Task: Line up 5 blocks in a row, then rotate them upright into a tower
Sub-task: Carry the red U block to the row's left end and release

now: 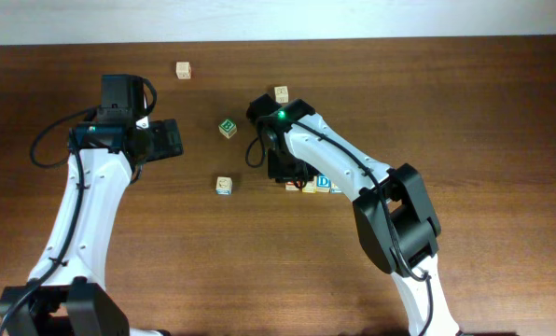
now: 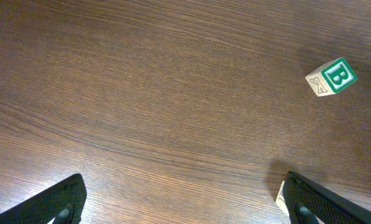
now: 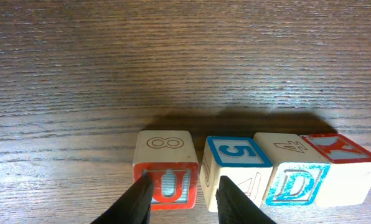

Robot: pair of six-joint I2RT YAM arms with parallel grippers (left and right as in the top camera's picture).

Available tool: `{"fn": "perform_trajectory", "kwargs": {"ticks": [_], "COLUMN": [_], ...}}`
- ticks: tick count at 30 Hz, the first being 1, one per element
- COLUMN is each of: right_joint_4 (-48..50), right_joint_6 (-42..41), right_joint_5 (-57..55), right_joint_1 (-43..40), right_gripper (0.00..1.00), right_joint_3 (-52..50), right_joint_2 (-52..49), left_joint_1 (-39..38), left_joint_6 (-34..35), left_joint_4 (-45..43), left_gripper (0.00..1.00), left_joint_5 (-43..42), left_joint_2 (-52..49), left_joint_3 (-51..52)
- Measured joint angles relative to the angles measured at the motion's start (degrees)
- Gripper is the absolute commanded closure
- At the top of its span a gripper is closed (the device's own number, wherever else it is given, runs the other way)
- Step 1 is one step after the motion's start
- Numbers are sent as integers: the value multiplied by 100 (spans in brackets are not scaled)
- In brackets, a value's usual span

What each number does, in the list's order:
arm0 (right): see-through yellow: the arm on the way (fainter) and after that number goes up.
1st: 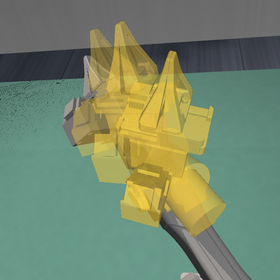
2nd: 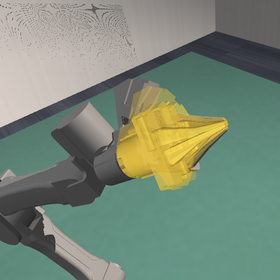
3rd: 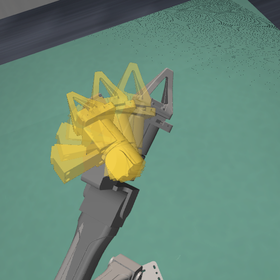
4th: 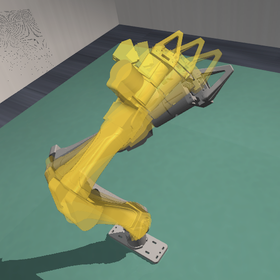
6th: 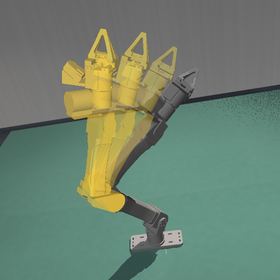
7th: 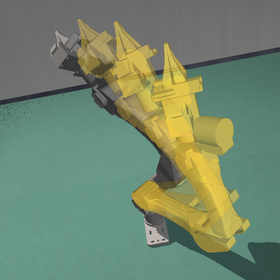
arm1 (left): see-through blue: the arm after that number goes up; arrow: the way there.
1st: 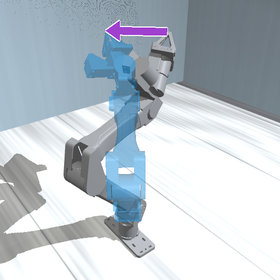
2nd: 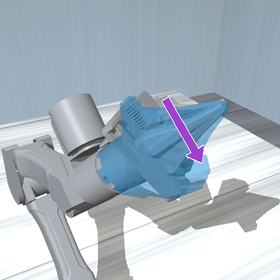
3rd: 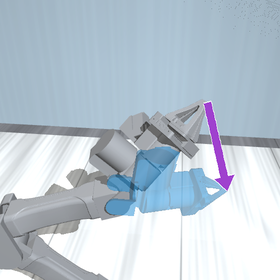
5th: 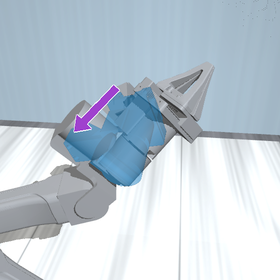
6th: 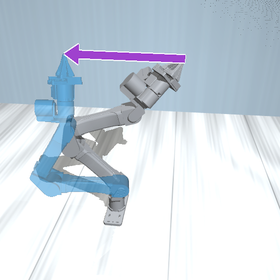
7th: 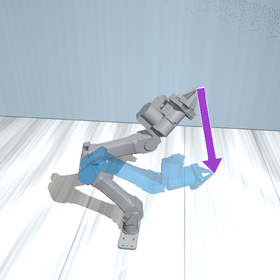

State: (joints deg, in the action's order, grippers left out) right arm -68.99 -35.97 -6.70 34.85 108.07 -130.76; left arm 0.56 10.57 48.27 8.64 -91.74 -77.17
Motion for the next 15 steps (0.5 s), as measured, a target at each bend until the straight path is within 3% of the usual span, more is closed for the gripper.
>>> {"fn": "perform_trajectory", "kwargs": {"ticks": [15], "right_joint_4": [-262], "right_joint_6": [-4], "right_joint_5": [-105], "right_joint_1": [-129], "right_gripper": [64], "right_joint_3": [13], "right_joint_2": [0], "left_joint_1": [0], "left_joint_6": [0], "left_joint_4": [0], "left_gripper": [1], "left_joint_5": [0], "left_joint_2": [0], "left_joint_3": [0]}}
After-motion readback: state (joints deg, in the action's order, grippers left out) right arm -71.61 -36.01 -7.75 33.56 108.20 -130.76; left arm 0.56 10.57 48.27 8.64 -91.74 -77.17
